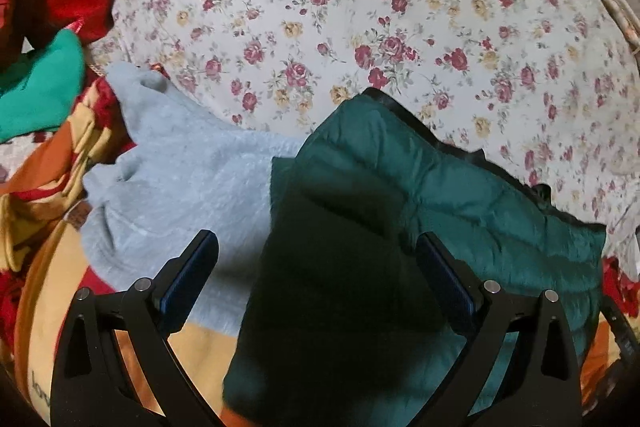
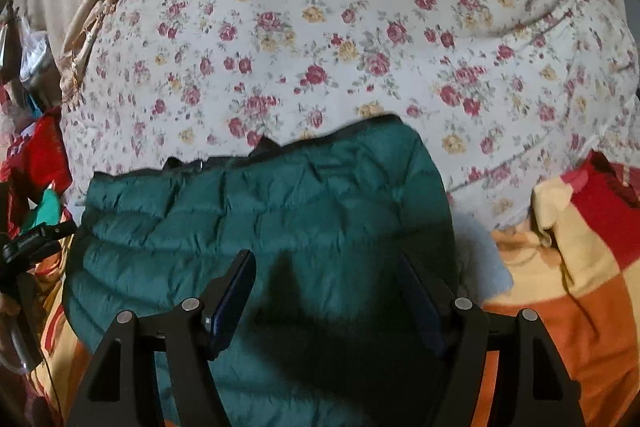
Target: Fold large clothes
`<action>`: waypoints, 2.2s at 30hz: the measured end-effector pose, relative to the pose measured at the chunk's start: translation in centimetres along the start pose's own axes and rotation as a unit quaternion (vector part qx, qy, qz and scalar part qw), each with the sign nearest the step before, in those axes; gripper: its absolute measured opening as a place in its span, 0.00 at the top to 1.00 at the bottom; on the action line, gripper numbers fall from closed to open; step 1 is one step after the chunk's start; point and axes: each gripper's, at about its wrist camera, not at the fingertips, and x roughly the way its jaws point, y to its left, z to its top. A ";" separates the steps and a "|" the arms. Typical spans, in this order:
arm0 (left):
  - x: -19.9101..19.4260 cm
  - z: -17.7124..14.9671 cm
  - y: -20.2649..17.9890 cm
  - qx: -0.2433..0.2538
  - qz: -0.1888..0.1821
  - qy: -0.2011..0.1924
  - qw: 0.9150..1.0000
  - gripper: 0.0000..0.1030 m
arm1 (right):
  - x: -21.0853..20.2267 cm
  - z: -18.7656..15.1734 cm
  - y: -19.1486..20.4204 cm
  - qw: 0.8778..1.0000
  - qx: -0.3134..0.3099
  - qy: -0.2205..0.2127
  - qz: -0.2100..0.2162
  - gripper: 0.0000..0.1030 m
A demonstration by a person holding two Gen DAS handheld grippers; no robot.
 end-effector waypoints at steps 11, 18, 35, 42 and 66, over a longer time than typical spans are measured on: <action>-1.8 -3.7 0.5 0.018 0.004 0.012 1.000 0.03 | 0.6 -1.6 -2.2 0.997 0.058 0.040 -0.031 0.32; -2.1 -4.6 0.3 0.018 0.000 0.015 1.000 0.03 | -2.8 -2.9 -0.9 0.999 0.039 0.029 0.001 0.32; -0.1 -4.4 2.4 -0.041 -0.055 0.053 0.996 0.03 | -1.6 -4.5 -2.3 0.998 0.052 0.043 -0.004 0.09; 2.9 -3.2 5.7 -0.124 -0.118 0.088 0.981 0.03 | 1.2 -3.6 -5.9 0.991 0.112 0.068 0.023 0.08; 7.5 -2.6 3.9 -0.143 -0.247 0.122 0.951 0.42 | 5.8 -2.7 -5.7 0.972 0.119 0.077 0.185 0.42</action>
